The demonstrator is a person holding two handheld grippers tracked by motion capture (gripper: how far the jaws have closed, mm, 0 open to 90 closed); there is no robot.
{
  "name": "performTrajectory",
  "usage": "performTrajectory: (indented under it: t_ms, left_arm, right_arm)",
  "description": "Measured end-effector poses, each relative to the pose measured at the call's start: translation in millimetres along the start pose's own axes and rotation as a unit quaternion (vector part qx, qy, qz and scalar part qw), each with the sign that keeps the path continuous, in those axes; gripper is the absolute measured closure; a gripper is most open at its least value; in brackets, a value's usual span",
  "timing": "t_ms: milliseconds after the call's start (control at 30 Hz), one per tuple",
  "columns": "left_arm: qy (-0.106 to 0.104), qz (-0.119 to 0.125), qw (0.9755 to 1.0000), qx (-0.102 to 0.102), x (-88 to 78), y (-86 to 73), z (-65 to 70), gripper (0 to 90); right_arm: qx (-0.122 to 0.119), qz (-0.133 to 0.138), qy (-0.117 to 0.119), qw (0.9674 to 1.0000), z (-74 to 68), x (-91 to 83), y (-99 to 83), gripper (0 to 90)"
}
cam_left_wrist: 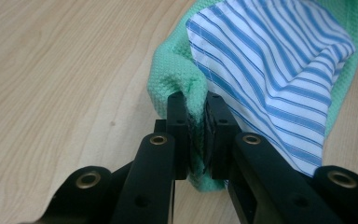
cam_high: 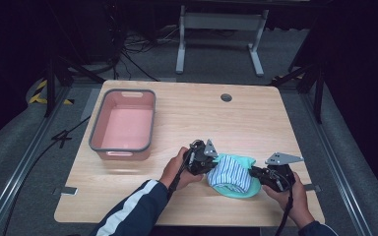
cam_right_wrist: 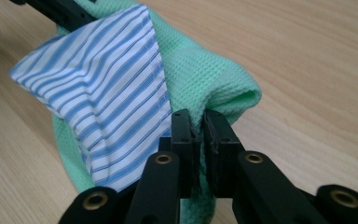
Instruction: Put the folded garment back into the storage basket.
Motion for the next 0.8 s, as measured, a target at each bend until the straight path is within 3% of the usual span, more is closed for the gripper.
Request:
performTrajectory:
  t_ms: [200,233,567,800]
  left_arm:
    - [0.011,-0.001,0.9999,0.003,-14.4,2.3,-10.6,82.7]
    - [0.018,0.002,0.9998,0.002,-22.5,4.2,-16.5,82.7]
    - [0.041,0.018,0.9990,-0.007,-52.8,11.5,-37.5,82.7]
    - [0.055,0.015,0.9983,-0.011,-67.9,11.0,-51.9,82.9]
  right_arm:
    - [-0.013,0.007,0.000,0.9999,-4.3,-3.0,19.9,83.6]
    - [-0.019,0.013,0.000,0.9997,-6.2,-5.7,30.6,83.6]
    - [-0.048,0.029,-0.008,0.9984,-12.4,-19.8,76.0,83.7]
    - [-0.058,0.035,-0.008,0.9977,-16.8,-17.7,96.4,83.7]
Point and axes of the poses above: each handheld gripper's, and its own axes: x roughly forward along the jaws, y roughly out of its top, z roughly to its right, the point moved 8 cm from there along x, roughly forward along the jaws, and after that the axes turned 6 degrees about -z, right-handed, at the moved point
